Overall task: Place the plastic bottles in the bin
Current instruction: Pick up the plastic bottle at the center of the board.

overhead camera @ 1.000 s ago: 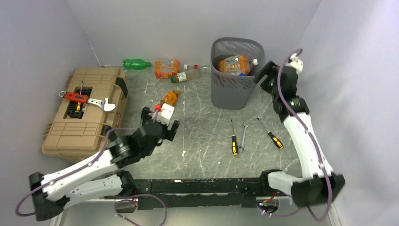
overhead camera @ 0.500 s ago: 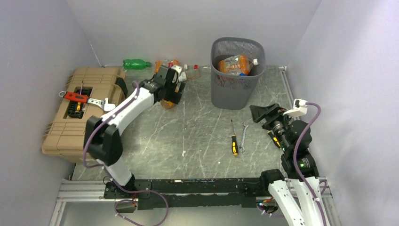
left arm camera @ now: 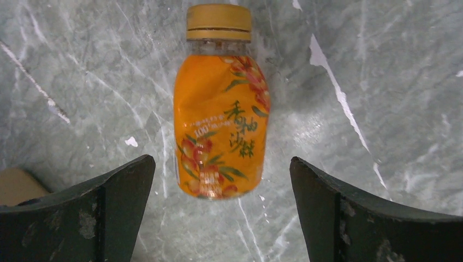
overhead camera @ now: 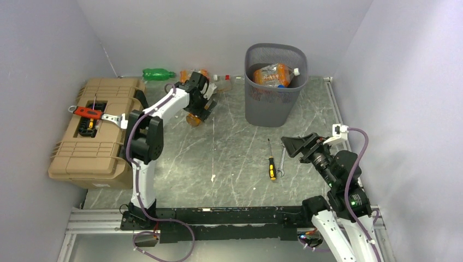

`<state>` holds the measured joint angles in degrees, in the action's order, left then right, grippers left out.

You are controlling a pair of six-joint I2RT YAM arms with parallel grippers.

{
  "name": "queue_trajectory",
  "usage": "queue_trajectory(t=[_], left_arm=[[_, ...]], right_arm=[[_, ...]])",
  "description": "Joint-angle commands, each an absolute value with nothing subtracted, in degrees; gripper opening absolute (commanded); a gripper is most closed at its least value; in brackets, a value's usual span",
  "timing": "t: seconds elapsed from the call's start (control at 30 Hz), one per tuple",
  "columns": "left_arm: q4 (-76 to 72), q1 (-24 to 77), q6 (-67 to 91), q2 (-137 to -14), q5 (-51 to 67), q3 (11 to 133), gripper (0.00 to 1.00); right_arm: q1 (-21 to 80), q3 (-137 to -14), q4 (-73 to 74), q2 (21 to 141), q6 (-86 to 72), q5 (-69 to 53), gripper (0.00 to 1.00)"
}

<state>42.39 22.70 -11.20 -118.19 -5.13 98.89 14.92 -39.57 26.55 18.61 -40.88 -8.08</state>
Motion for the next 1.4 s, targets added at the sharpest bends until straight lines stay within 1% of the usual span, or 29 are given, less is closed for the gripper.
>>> queue_trajectory(t=[0.0,0.2,0.23,0.3,0.47,0.6,0.67,0.73,0.9,1.0,1.1,1.17,1.27,1.3,1.37], left_arm=[[42.3,21.8,-13.6,-120.5,-2.3,102.4,0.99],[41.6,20.8,-12.4,-124.4,-3.5,103.1,0.99],[41.6,20.7,-12.0,-125.0,-3.8,103.2,0.98],[40.8,20.7,-10.7,-125.4,-3.7,102.4,0.89],[38.2,20.7,-10.4,-123.6,-2.9,99.3,0.75],[38.3,20.7,-9.1,-120.6,-3.1,98.5,0.56],[37.1,20.7,-7.8,-116.8,-2.9,96.7,0.46],[34.0,20.7,-7.1,-110.8,-3.1,93.0,0.4],[31.3,20.7,-3.3,-93.8,-2.9,86.1,0.33],[27.1,20.7,-1.4,-81.2,3.3,78.7,0.29],[22.0,20.7,-1.2,-68.9,15.4,71.0,0.28],[17.9,20.7,0.9,-60.2,23.5,65.2,0.27],[8.7,20.7,6.7,-51.8,36.2,56.0,0.26],[5.8,20.7,9.2,-49.7,39.5,53.2,0.26],[-0.4,20.7,13.0,-46.4,45.4,46.5,0.25]], right_arm=[[15.8,-39.2,24.8,18.7,-41.7,-9.6,0.79],[16.2,-38.7,24.8,18.7,-41.3,-9.0,0.79],[16.2,-38.5,24.7,18.8,-41.4,-9.1,0.79],[16.1,-38.0,24.5,18.9,-41.5,-9.2,0.79],[16.2,-38.6,25.1,18.9,-41.4,-9.1,0.79],[16.1,-40.1,25.7,19.0,-40.9,-8.7,0.79],[16.2,-41.0,26.0,19.1,-40.7,-8.7,0.79],[16.2,-41.8,26.1,19.3,-40.8,-9.0,0.79],[16.1,-43.4,24.3,20.2,-40.3,-12.8,0.79],[16.1,-44.7,18.5,22.0,-37.9,-23.3,0.79],[16.2,-47.0,12.4,25.5,-38.3,-31.2,0.78],[16.3,-48.4,10.2,27.9,-38.4,-33.1,0.78],[17.4,-49.9,6.3,31.2,-38.1,-36.4,0.77],[18.4,-51.5,7.0,32.7,-36.9,-36.0,0.77],[22.5,-54.6,9.8,36.1,-33.0,-31.4,0.77]])
